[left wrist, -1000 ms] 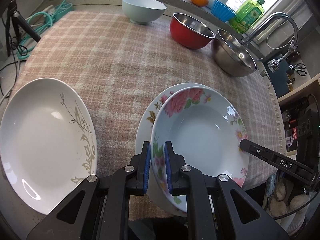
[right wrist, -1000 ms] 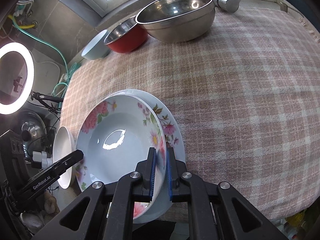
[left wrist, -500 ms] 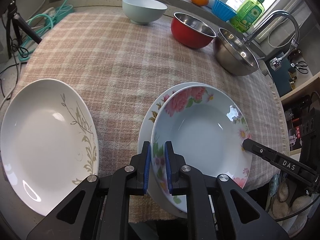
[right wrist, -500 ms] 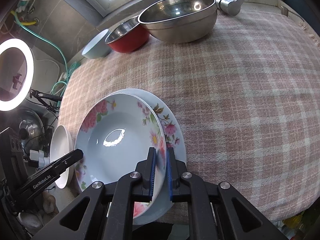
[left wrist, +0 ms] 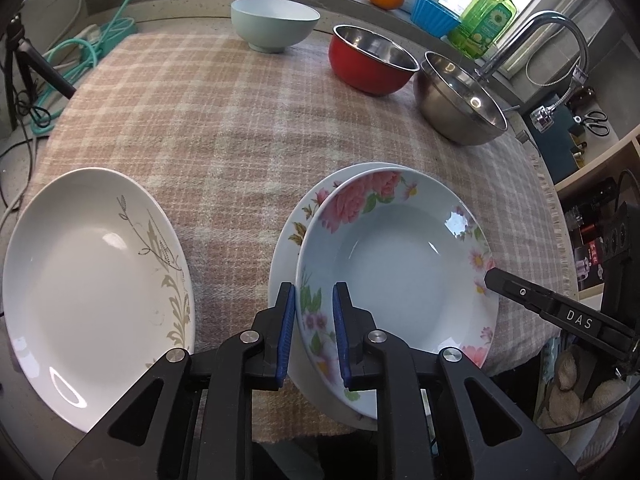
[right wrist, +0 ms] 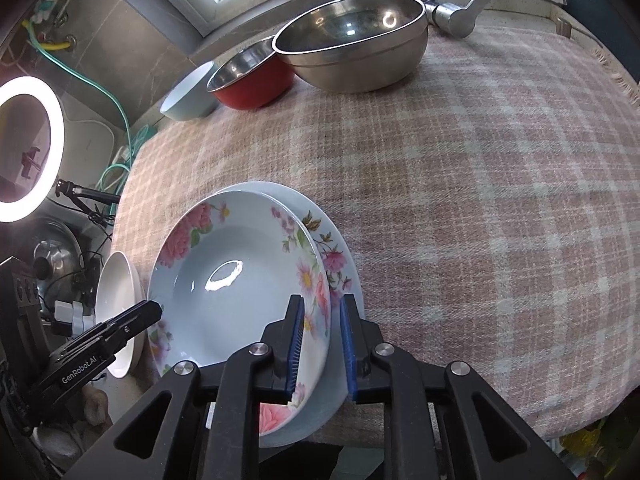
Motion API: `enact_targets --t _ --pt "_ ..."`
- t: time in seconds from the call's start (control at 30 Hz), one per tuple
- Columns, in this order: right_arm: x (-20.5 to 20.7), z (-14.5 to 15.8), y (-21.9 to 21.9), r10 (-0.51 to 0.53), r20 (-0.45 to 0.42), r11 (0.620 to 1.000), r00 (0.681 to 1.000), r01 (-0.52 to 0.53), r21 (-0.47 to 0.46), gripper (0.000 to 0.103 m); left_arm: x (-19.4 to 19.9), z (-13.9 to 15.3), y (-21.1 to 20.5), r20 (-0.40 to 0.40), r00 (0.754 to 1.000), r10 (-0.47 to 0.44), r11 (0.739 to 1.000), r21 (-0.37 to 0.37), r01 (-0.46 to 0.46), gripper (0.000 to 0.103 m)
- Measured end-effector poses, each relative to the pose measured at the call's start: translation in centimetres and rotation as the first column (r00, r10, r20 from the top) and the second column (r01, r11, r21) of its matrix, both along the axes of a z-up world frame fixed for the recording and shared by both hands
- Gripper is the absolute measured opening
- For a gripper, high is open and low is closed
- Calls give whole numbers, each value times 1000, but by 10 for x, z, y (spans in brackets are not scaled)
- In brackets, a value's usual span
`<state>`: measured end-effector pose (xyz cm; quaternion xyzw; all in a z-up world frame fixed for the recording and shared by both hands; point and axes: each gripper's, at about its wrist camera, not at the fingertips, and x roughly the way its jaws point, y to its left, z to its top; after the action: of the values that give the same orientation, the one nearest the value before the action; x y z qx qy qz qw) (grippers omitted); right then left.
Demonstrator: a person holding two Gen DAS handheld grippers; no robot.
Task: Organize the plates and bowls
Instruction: 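Lower the rose-pattern plate into the pink-floral plate and open both grippers, then move both open tools toward the leaf-pattern white plate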
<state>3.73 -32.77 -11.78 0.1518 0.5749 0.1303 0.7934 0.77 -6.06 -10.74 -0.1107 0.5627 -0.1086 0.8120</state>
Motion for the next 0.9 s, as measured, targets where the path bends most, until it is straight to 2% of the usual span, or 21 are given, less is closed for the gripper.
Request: enact_targets --t 0.3,0.37,0.43,0.47,0.77,0.9 --pt "-5 19 0 -8 48 1000 999 8 4 21 -4 9 8 16 1000 15 1000 -23 -15 16" --pt "-6 23 4 -2 66 1000 998 2 4 24 -6 11 11 22 999 24 999 -24 -23 16" --pt "-9 27 8 -2 88 1000 996 2 0 40 -7 13 16 24 999 34 999 -32 -34 16" --pt "-9 29 9 -2 101 1000 995 2 -3 43 -8 14 19 25 999 42 999 -34 -41 16" --pt "-11 42 28 19 164 998 986 -30 63 46 -20 20 60 30 989 146 988 -49 -145 16" --pt "-11 51 48 65 210 997 975 -74 36 46 -28 23 83 33 980 197 980 -51 -195 16"
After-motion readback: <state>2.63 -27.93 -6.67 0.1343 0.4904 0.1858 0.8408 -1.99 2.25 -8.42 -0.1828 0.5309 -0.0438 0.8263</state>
